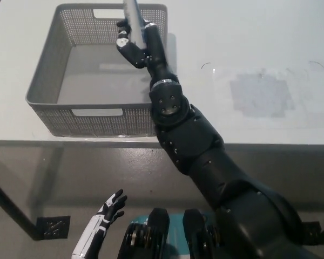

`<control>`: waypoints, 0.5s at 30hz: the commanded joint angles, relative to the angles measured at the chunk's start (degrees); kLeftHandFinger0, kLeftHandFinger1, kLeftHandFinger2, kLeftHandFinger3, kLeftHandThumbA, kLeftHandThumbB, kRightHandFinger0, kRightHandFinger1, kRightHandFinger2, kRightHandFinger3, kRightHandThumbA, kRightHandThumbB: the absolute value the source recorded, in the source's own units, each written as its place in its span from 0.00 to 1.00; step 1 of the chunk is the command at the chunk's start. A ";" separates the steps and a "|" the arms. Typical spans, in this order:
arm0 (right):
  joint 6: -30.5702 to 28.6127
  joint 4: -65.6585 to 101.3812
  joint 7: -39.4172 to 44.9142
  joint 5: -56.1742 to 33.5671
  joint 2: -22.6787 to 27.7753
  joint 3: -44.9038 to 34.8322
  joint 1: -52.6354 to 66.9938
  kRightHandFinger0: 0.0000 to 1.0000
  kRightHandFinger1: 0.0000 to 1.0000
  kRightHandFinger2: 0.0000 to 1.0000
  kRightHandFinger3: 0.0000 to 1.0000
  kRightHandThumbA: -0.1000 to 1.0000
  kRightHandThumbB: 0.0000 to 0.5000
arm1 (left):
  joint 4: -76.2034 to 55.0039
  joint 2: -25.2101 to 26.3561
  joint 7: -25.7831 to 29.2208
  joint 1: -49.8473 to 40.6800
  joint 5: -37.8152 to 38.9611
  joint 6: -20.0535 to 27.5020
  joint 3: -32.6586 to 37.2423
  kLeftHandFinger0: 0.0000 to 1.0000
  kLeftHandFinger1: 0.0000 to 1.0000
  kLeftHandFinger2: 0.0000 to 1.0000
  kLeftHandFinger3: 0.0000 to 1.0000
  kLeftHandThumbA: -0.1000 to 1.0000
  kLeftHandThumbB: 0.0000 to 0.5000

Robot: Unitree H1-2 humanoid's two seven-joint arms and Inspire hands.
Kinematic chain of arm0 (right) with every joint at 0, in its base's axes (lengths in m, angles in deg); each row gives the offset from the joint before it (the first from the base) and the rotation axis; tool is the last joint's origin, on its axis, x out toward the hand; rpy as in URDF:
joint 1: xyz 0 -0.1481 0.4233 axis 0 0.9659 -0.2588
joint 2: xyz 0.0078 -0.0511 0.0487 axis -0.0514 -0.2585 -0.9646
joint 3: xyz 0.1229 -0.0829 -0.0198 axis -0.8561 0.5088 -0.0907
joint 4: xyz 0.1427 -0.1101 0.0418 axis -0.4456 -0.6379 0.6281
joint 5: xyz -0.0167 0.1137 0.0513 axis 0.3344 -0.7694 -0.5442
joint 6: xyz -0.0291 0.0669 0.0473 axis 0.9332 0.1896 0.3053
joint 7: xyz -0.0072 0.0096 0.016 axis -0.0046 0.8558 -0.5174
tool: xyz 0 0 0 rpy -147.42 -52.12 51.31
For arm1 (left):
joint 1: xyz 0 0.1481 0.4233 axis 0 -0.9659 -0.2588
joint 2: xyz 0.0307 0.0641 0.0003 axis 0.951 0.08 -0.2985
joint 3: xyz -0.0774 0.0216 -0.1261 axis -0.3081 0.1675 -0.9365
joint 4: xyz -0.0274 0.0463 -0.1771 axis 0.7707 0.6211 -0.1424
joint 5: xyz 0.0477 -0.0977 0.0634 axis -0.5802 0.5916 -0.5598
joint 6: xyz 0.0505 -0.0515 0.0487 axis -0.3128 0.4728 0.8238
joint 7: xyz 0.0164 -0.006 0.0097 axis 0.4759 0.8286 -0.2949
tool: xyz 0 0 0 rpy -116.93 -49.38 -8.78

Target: Use the right hand to pick up a shampoo and place it into a container on the left side

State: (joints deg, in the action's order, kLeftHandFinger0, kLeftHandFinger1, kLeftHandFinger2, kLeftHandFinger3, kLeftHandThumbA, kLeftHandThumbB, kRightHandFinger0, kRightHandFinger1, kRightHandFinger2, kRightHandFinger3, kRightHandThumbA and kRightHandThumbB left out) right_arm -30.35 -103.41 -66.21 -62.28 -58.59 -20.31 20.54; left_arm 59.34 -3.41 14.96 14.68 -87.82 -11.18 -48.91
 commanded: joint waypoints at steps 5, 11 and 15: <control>-2.85 1.56 4.47 0.83 2.94 1.42 -1.37 0.78 0.89 0.94 1.00 0.38 0.64 | -1.29 0.77 -1.33 0.97 -1.00 0.25 0.63 1.00 1.00 1.00 1.00 0.98 0.23; -3.53 1.93 6.86 0.06 3.58 1.57 -0.62 0.96 1.00 1.00 1.00 0.53 0.76 | -0.96 0.65 -1.52 1.29 -1.00 0.23 0.64 1.00 1.00 1.00 1.00 0.98 0.24; -3.38 2.39 10.07 -0.31 4.13 1.77 -0.56 1.00 1.00 1.00 1.00 0.68 0.82 | -0.98 0.49 -1.66 1.57 -0.89 -0.12 0.73 1.00 1.00 1.00 1.00 0.97 0.25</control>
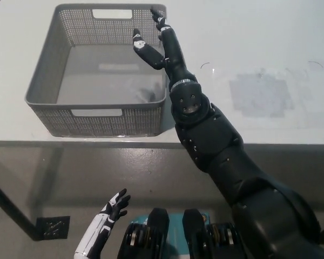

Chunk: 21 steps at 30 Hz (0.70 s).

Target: Use the right hand to pick up a shampoo and place it into a container on the left side

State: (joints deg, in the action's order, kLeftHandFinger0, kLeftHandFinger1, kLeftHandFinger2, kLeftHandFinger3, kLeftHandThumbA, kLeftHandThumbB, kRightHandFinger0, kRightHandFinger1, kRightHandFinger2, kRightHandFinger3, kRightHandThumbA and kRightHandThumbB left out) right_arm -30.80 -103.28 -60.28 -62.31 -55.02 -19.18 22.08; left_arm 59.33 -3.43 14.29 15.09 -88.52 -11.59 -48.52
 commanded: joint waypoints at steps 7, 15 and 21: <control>-2.43 5.86 6.94 1.08 2.09 2.51 -1.17 1.00 1.00 1.00 1.00 0.91 0.92 | 0.24 0.62 -1.04 1.84 -0.43 2.64 0.55 1.00 1.00 1.00 1.00 0.98 0.21; 2.57 23.16 9.00 -2.38 5.16 -0.41 2.89 1.00 1.00 1.00 1.00 0.89 0.77 | -0.08 0.75 -1.52 1.83 -0.06 0.72 0.79 1.00 1.00 1.00 1.00 0.98 0.23; 9.87 47.51 10.83 -4.52 9.53 -4.23 9.91 1.00 1.00 1.00 1.00 0.94 0.80 | -1.08 0.71 -1.55 1.01 0.37 -0.31 0.65 1.00 1.00 1.00 1.00 0.98 0.30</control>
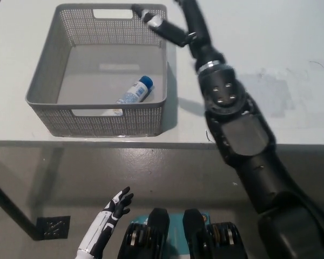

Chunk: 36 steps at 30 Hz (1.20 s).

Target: Use the right hand to pick up a shampoo and place it into a container on the left side

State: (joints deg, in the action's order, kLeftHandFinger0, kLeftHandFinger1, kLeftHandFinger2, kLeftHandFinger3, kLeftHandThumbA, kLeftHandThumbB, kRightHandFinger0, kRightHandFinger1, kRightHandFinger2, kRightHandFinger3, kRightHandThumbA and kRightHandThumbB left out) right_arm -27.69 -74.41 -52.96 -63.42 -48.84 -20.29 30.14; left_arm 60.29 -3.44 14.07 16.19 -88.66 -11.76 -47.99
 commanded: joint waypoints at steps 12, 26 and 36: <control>4.28 54.94 7.42 -10.57 13.24 -7.05 33.41 1.00 1.00 1.00 1.00 0.95 0.82 | -3.22 0.93 -0.91 -1.56 2.45 -0.43 -1.51 1.00 1.00 1.00 1.00 1.00 0.27; -13.39 42.50 8.35 -11.40 9.26 -2.75 69.87 1.00 1.00 1.00 1.00 1.00 0.72 | -2.40 0.97 -1.09 -1.74 2.82 1.51 -2.72 1.00 1.00 1.00 1.00 1.00 0.28; -12.12 39.95 10.19 -11.56 9.09 -2.60 74.44 1.00 1.00 1.00 1.00 1.00 0.74 | -0.26 0.98 -0.69 0.11 3.39 2.32 -4.06 1.00 1.00 1.00 1.00 1.00 0.29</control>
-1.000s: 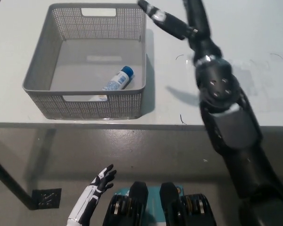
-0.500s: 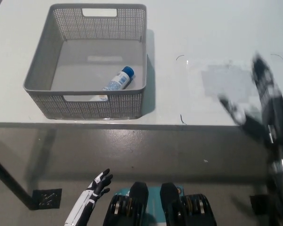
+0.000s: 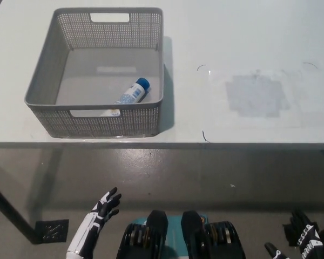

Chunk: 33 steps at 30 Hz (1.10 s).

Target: Use the right hand to pick up a shampoo and place it into a container on the left side

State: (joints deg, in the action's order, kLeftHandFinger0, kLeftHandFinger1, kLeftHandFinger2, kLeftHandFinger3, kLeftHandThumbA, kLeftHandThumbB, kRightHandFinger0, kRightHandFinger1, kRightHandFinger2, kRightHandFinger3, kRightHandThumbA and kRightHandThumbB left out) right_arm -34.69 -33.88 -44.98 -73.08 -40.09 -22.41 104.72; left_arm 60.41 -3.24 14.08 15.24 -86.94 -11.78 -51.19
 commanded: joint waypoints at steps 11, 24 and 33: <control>-3.84 -2.45 3.48 -1.74 1.23 -1.06 -2.51 1.00 1.00 1.00 1.00 1.00 0.86 | 0.58 0.31 -0.67 0.60 2.12 2.81 -1.23 1.00 1.00 1.00 1.00 1.00 0.32; -2.94 -2.10 4.32 -2.14 1.37 -1.67 -3.19 1.00 1.00 1.00 1.00 0.96 0.78 | 0.80 -0.13 -0.71 1.27 1.67 2.74 -0.95 1.00 1.00 1.00 1.00 0.96 0.39; -3.36 -1.95 3.36 -2.90 0.50 -2.65 -2.07 1.00 1.00 1.00 1.00 0.90 0.75 | 0.33 0.26 -1.82 3.50 0.99 0.29 0.13 1.00 1.00 1.00 1.00 0.92 0.41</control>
State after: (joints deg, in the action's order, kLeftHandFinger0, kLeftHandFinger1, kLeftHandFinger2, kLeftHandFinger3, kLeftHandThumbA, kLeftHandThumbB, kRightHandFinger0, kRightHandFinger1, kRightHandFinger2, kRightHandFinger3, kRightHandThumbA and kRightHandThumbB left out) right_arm -36.01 -37.18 -41.85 -75.06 -39.34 -23.78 102.04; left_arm 61.83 -3.53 13.74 16.16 -85.82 -11.18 -51.90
